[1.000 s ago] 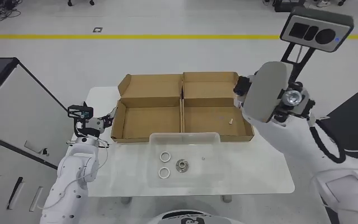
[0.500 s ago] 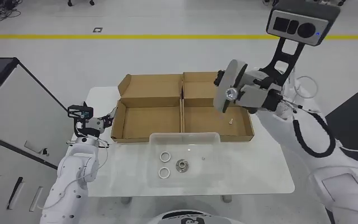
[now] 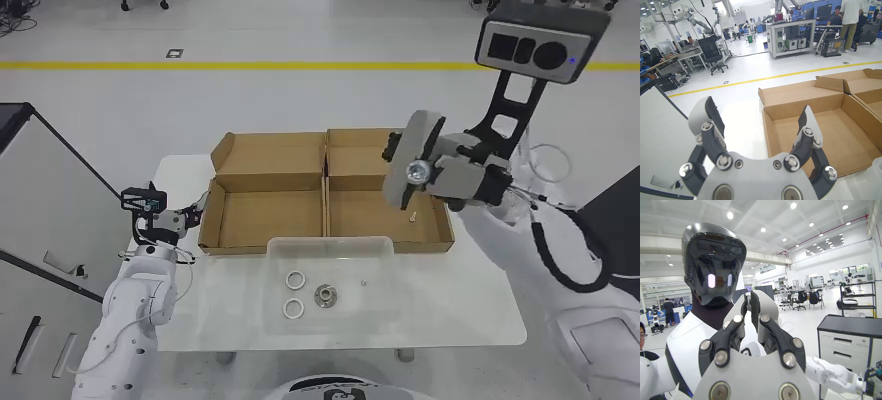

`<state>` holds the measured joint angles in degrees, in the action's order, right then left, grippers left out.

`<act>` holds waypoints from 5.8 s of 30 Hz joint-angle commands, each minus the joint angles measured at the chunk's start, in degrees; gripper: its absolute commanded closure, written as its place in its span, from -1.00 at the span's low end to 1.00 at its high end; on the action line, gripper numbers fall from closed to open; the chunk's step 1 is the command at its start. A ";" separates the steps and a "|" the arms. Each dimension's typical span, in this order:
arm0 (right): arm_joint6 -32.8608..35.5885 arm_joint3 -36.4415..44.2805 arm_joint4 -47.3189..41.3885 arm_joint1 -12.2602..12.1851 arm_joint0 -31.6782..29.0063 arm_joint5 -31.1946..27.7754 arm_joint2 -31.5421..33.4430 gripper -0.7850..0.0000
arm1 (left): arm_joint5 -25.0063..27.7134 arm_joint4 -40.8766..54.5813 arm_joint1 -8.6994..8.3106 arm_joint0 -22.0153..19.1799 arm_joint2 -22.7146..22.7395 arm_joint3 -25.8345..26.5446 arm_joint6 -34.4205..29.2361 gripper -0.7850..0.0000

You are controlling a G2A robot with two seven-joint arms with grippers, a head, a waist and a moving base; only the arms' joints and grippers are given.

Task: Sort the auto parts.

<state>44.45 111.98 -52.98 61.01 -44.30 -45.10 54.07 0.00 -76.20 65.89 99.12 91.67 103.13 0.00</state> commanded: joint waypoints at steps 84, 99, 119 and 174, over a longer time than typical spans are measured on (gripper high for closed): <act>21.69 0.94 20.05 -0.86 -18.21 29.95 35.80 1.00 | 0.00 0.00 0.00 0.00 0.00 0.00 0.00 -1.00; 43.55 -10.47 52.90 -3.94 4.80 28.81 24.65 1.00 | 0.00 0.00 0.00 0.00 0.00 0.00 0.00 -1.00; 39.57 -25.53 72.16 -5.03 23.24 24.82 -16.84 1.00 | 0.00 0.00 0.00 0.00 0.00 0.00 0.00 -1.00; 28.71 -56.60 89.15 7.75 16.90 27.93 -36.91 1.00 | 0.00 0.00 0.00 0.00 0.00 0.00 0.00 -1.00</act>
<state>72.96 55.51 36.23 68.65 -27.24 -17.20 17.12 0.00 -76.20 65.89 99.12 91.67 103.13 0.00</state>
